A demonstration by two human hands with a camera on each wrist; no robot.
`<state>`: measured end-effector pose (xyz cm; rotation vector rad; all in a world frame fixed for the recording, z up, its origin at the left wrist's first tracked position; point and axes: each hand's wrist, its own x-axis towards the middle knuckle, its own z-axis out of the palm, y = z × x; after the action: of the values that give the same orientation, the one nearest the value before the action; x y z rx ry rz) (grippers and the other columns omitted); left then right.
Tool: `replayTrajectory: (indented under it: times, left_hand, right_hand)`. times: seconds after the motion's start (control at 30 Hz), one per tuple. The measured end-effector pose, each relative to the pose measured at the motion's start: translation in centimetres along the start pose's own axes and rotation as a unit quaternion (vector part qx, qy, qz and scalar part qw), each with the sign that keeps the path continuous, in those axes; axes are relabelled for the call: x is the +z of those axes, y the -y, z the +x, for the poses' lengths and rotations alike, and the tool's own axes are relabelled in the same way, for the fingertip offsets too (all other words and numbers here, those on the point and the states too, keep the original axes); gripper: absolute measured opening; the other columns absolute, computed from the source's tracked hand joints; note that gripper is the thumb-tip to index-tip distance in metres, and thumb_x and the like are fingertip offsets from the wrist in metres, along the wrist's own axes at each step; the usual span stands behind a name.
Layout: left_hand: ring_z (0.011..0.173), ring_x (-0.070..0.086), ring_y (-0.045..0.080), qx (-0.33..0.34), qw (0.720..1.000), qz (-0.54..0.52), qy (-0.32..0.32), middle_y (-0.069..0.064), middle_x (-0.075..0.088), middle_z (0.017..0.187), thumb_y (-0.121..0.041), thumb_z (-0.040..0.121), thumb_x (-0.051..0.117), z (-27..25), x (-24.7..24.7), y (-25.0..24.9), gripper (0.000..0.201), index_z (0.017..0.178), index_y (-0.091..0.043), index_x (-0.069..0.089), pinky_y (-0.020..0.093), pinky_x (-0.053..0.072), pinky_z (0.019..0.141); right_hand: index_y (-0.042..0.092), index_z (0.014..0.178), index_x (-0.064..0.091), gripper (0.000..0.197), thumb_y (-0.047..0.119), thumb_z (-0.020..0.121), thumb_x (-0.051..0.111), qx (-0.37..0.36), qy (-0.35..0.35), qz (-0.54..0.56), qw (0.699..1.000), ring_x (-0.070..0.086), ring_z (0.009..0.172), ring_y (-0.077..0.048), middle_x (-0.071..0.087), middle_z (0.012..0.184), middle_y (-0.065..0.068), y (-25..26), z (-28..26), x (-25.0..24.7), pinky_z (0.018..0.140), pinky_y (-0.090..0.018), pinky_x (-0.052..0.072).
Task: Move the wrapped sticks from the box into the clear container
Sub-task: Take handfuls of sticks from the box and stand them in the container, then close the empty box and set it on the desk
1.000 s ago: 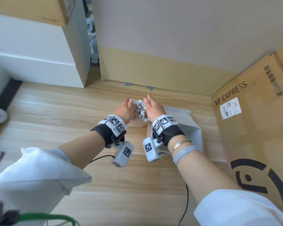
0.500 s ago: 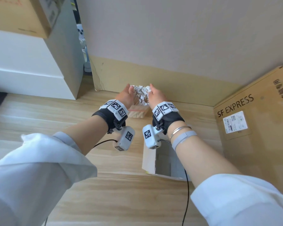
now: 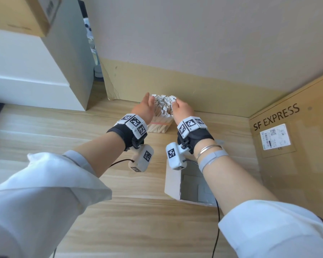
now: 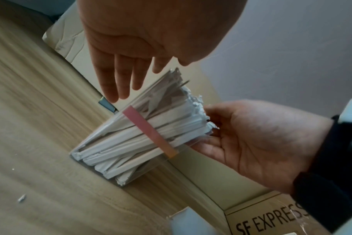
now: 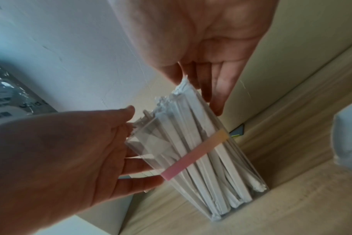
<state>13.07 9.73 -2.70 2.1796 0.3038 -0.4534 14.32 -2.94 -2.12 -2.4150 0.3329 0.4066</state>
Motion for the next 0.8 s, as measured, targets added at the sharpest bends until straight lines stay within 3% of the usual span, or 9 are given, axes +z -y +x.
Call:
replayTrajectory:
  times: [0.07,0.13,0.2,0.3,0.4,0.6,0.7,0.8]
  left_hand:
    - [0.131,0.045,0.032,0.009,1.000,0.004,-0.012,0.014,0.043,0.146,-0.040,0.101,0.012,-0.7,-0.1,-0.4,0.056,0.150,-0.014,0.013,0.037,0.038,0.102]
    - [0.132,0.043,0.032,0.018,1.000,0.008,-0.018,0.014,0.041,0.147,-0.039,0.101,0.013,-1.5,-0.2,-0.7,0.056,0.150,-0.012,0.013,0.036,0.038,0.102]
    - [0.136,0.038,0.031,0.033,0.999,0.015,-0.023,0.015,0.038,0.149,-0.037,0.101,0.015,-2.3,-0.1,-0.9,0.056,0.149,-0.009,0.015,0.036,0.034,0.106]
    - [0.140,0.031,0.029,0.056,0.998,0.019,-0.032,0.017,0.033,0.151,-0.034,0.102,0.017,-3.7,0.1,-1.0,0.054,0.148,-0.007,0.018,0.036,0.028,0.111]
    - [0.141,0.027,0.027,0.072,0.996,0.018,-0.048,0.016,0.031,0.151,-0.033,0.102,0.020,-5.3,0.4,-1.3,0.052,0.148,-0.008,0.020,0.036,0.026,0.112]
    - [0.138,0.031,0.031,0.094,0.995,0.009,-0.021,0.021,0.035,0.148,-0.032,0.101,0.024,-8.5,1.9,-1.5,0.051,0.147,-0.011,0.022,0.038,0.028,0.111]
    - [0.134,0.037,0.036,0.086,0.996,0.017,-0.001,0.023,0.038,0.145,-0.031,0.100,0.029,-9.8,3.1,-1.6,0.051,0.147,-0.013,0.023,0.042,0.032,0.111]
    - [0.131,0.043,0.033,0.084,0.995,0.033,0.031,0.021,0.037,0.147,-0.024,0.098,0.037,-11.0,4.5,-1.3,0.053,0.147,-0.012,0.021,0.038,0.036,0.106]
  right_hand:
    - [0.015,0.146,0.031,0.047,0.026,0.100,0.029,-0.011,-0.012,0.005,1.000,0.060,0.070,-0.016,0.048,0.142,-0.012,0.0,-0.5,-0.5,0.068,-0.031,0.048]
    - [0.015,0.145,0.032,0.046,0.025,0.100,0.030,-0.018,-0.021,0.002,1.000,0.049,0.057,-0.010,0.046,0.145,-0.010,-0.1,-1.2,-1.0,0.058,-0.027,0.045]
    - [0.016,0.144,0.035,0.046,0.024,0.099,0.030,-0.022,-0.026,-0.003,0.999,0.052,0.062,-0.013,0.051,0.140,-0.009,-0.2,-2.1,-1.5,0.064,-0.030,0.047]
    - [0.018,0.136,0.045,0.042,0.021,0.096,0.032,-0.025,-0.038,0.009,0.999,0.062,0.075,-0.021,0.066,0.120,-0.010,-0.2,-3.9,-1.9,0.073,-0.033,0.052]
    - [0.019,0.125,0.055,0.037,0.018,0.094,0.034,-0.022,-0.043,0.026,0.998,0.068,0.085,-0.027,0.069,0.110,-0.007,-0.6,-5.7,-2.1,0.081,-0.037,0.055]
    - [0.021,0.106,0.065,0.034,0.015,0.088,0.037,-0.010,-0.057,0.050,0.997,0.067,0.088,-0.029,0.072,0.102,-0.007,-1.9,-9.0,-2.0,0.080,-0.037,0.054]
    - [0.020,0.103,0.067,0.033,0.014,0.088,0.038,-0.002,-0.065,0.050,0.997,0.066,0.089,-0.028,0.071,0.102,-0.006,-3.1,-10.4,-2.0,0.081,-0.033,0.052]
    - [0.021,0.101,0.067,0.032,0.015,0.088,0.038,0.013,-0.069,0.053,0.996,0.066,0.085,-0.027,0.070,0.101,-0.006,-4.5,-11.5,-2.0,0.077,-0.032,0.051]
